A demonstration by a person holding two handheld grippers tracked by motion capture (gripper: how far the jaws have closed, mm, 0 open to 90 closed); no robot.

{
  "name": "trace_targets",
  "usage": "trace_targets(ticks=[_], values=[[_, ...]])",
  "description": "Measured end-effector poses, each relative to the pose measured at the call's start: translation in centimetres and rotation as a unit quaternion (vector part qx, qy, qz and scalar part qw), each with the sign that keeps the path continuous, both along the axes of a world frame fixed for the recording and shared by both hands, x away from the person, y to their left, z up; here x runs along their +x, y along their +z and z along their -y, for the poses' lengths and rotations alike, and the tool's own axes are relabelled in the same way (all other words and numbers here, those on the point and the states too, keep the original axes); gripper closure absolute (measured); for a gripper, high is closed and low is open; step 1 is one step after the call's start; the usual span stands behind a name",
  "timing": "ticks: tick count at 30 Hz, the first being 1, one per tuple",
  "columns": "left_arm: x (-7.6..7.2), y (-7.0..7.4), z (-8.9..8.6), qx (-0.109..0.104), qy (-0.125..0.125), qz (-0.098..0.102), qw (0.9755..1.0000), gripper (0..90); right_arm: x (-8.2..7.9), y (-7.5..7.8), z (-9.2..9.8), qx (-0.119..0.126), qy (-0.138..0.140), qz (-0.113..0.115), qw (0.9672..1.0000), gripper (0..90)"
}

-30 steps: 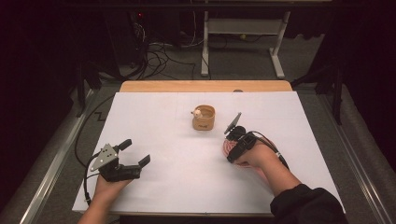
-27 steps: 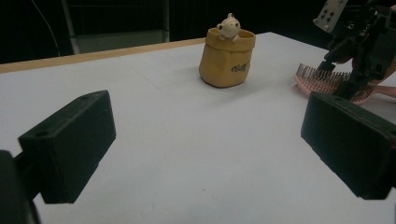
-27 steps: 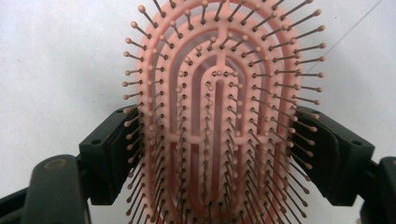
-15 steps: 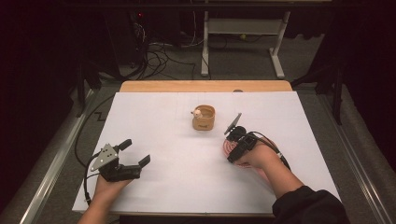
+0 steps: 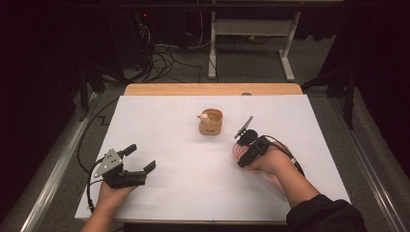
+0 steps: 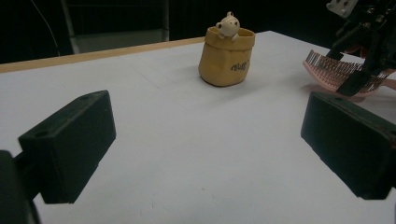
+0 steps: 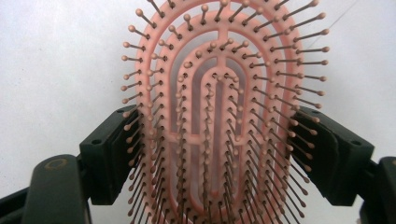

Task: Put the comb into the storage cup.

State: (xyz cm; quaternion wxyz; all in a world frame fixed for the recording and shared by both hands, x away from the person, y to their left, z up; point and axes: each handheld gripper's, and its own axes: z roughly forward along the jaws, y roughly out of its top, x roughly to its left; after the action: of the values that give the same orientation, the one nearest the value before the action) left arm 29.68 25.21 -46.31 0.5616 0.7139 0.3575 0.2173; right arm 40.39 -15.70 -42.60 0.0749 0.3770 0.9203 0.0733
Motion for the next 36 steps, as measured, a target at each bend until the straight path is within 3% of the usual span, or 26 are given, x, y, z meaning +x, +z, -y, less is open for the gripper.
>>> trace_targets(ticks=[26, 36], values=[[0.0, -0.1, 0.1, 0.006, -0.001, 0.000, 1.0000, 3.9, -0.3, 3.3, 1.1, 0.014, 0.006, 0.037, 0.9992, 20.9], [0.0, -0.1, 0.1, 0.006, 0.000, 0.000, 1.0000, 3.9, -0.8, 4.6, 1.4, 0.049, 0.004, 0.077, 0.9959, 20.8]])
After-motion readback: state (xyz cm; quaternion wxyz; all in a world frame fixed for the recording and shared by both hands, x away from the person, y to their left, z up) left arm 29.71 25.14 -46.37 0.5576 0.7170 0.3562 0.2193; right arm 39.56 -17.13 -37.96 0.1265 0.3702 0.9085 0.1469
